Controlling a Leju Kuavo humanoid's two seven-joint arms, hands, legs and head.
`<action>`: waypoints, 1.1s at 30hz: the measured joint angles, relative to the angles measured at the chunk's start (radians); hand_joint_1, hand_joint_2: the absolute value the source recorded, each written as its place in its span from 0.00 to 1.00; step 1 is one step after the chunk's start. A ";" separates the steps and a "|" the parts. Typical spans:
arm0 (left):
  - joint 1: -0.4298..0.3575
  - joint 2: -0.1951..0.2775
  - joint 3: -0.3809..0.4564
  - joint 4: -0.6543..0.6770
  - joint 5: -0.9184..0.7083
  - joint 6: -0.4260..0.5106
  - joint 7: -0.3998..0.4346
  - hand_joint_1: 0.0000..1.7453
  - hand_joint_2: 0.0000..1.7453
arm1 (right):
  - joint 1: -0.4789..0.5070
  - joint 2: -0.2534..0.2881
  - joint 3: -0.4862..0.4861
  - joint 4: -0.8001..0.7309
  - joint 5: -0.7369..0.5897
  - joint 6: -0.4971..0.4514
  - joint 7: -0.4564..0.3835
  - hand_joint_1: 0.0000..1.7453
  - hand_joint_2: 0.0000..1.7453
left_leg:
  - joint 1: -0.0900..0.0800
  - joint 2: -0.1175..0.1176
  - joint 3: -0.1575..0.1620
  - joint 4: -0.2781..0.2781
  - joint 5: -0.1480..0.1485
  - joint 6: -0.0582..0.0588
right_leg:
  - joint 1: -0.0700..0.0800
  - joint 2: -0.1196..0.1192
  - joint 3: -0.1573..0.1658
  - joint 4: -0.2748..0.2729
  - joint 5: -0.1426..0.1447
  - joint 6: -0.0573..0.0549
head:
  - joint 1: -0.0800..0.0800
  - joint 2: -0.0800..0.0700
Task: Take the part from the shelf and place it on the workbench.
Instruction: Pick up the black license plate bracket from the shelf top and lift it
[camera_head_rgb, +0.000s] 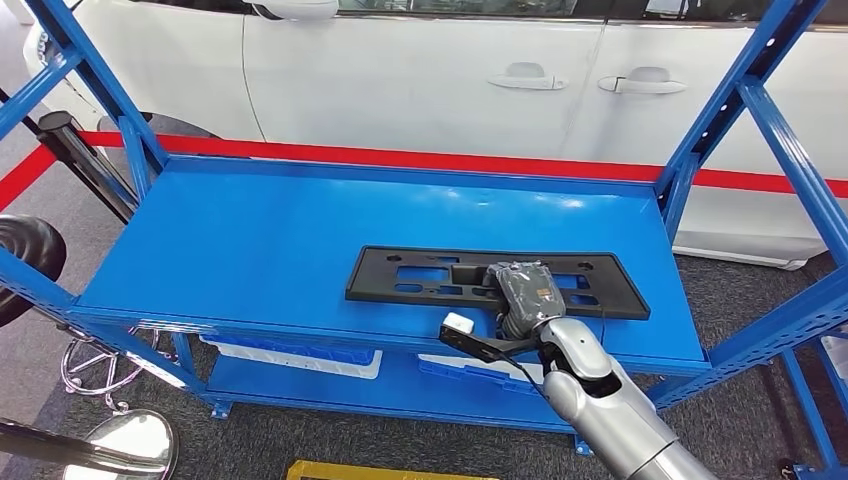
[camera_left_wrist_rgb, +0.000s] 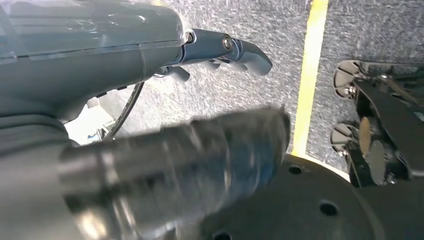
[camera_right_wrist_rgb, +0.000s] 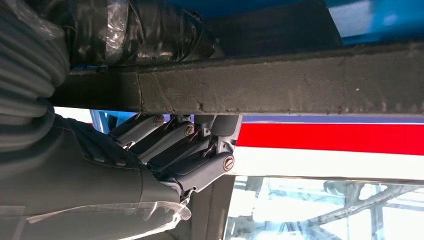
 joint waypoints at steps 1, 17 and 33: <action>0.000 0.000 0.002 0.000 0.004 0.000 -0.004 0.00 1.00 | 0.004 -0.004 0.000 -0.005 -0.003 0.001 -0.004 1.00 1.00 | 0.000 0.000 0.000 0.000 0.000 0.000 | 0.000 0.000 0.000 0.000 0.000 0.000 | 0.000 0.000; 0.007 0.086 0.040 0.005 0.052 0.003 -0.012 0.00 1.00 | -0.072 0.181 -0.006 -0.106 -0.271 0.084 -0.064 1.00 1.00 | 0.004 0.012 0.000 -0.001 -0.003 -0.006 | 0.004 0.011 0.000 0.002 0.001 -0.004 | 0.000 0.000; 0.015 0.050 -0.056 0.009 -0.057 0.088 0.011 0.00 1.00 | -0.009 -0.049 -0.096 -0.480 -0.399 0.051 -0.149 1.00 1.00 | -0.004 -0.005 -0.007 0.013 -0.005 0.018 | -0.005 -0.003 0.002 -0.005 0.003 0.015 | 0.000 0.000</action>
